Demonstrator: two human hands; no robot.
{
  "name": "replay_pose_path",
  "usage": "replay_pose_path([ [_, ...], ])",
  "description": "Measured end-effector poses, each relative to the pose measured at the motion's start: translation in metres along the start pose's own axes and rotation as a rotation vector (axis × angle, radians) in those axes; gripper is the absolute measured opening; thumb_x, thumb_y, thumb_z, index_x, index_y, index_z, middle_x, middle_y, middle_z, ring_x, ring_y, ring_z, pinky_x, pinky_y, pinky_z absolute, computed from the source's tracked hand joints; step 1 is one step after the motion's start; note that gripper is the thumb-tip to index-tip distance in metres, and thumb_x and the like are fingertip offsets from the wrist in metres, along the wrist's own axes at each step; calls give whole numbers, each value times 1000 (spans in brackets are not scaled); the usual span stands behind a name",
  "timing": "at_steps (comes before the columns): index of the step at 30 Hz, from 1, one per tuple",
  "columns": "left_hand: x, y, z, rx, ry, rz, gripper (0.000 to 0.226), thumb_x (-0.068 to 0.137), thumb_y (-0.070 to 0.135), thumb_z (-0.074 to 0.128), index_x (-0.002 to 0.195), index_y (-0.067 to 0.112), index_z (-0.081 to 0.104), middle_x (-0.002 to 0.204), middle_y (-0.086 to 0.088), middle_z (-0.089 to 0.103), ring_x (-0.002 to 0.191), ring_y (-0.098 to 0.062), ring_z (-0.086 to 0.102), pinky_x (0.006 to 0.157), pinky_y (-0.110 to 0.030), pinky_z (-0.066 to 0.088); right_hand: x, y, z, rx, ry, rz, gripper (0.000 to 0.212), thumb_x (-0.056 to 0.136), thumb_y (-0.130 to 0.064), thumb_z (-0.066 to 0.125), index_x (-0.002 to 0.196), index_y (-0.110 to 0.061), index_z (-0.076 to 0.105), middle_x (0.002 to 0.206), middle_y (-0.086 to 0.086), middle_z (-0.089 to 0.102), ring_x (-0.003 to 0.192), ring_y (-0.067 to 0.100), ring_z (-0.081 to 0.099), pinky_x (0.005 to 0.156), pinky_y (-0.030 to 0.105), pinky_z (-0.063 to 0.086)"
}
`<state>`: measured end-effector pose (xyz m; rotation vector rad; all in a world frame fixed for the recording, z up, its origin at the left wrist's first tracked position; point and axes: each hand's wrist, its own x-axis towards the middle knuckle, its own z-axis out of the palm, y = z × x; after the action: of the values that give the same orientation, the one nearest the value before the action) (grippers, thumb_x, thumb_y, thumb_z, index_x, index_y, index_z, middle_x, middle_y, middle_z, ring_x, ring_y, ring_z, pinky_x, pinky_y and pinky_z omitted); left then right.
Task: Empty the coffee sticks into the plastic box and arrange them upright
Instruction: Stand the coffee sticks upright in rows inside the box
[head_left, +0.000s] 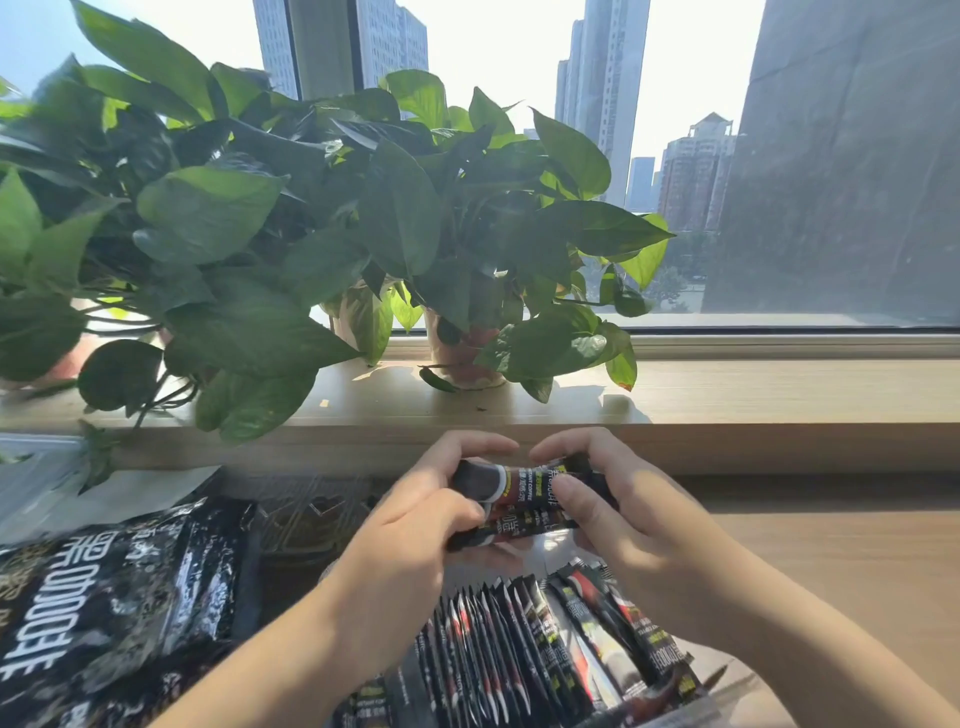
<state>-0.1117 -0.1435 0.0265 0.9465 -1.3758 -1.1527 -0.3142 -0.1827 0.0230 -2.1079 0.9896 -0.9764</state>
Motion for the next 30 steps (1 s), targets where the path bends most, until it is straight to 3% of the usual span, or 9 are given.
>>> replay_pose_path([
  [2,-4,1,5,60,-42,40,32,91,15,43,103,33,67,72,-5,66,61,-21,63,57,-36,55,-1,-5,0,-89,33,-47,20,102,-35,48,120,-43,50,100,-31,59,95,-6,57,80,16,43],
  [5,-7,3,11,254,-47,146,21,92,33,49,108,40,60,62,6,55,56,-15,49,52,-23,42,0,-10,3,-138,49,-111,25,97,-39,45,122,-41,47,114,-24,56,111,-1,55,87,14,43],
  [9,-7,6,11,238,4,197,22,91,22,53,104,31,68,63,-3,54,51,-15,49,51,-23,42,1,-10,2,-198,-12,-168,36,90,-56,50,124,-44,48,119,-28,45,119,-2,49,92,10,40],
  [12,-9,11,9,84,76,151,20,96,5,59,89,15,75,60,2,63,48,-9,55,45,-19,46,1,-10,1,-198,-18,-186,40,88,-52,62,126,-49,50,117,-27,47,115,-1,53,89,10,45],
  [16,-9,12,7,102,105,129,21,96,1,58,88,12,75,55,3,62,45,-9,53,44,-17,44,0,-8,0,-336,30,-273,56,87,-57,62,137,-33,56,124,-21,46,115,-1,52,92,7,43],
  [19,-8,9,6,330,96,229,17,88,21,60,91,29,74,55,11,62,51,-4,54,52,-13,41,-1,-13,-2,-546,10,-337,73,82,-64,64,139,-19,57,135,-8,45,121,8,51,101,19,45],
  [22,-8,4,7,430,58,272,19,84,21,60,90,31,75,61,23,62,56,7,56,57,-7,40,-1,-16,-1,-676,-17,-354,71,83,-63,62,135,-16,58,122,-5,58,110,14,57,94,27,50],
  [27,-9,1,6,400,42,276,17,85,29,63,100,36,67,62,11,62,53,-8,56,55,-24,46,-1,-16,1,-739,-63,-323,42,90,-49,53,125,-24,52,108,-7,55,97,12,52,82,24,43],
  [30,-11,5,10,212,58,259,21,82,24,69,101,33,64,72,-3,65,49,-17,61,49,-30,51,-2,-21,0,-687,-102,-260,48,92,-58,33,129,-31,45,108,-18,42,105,4,43,84,20,36],
])
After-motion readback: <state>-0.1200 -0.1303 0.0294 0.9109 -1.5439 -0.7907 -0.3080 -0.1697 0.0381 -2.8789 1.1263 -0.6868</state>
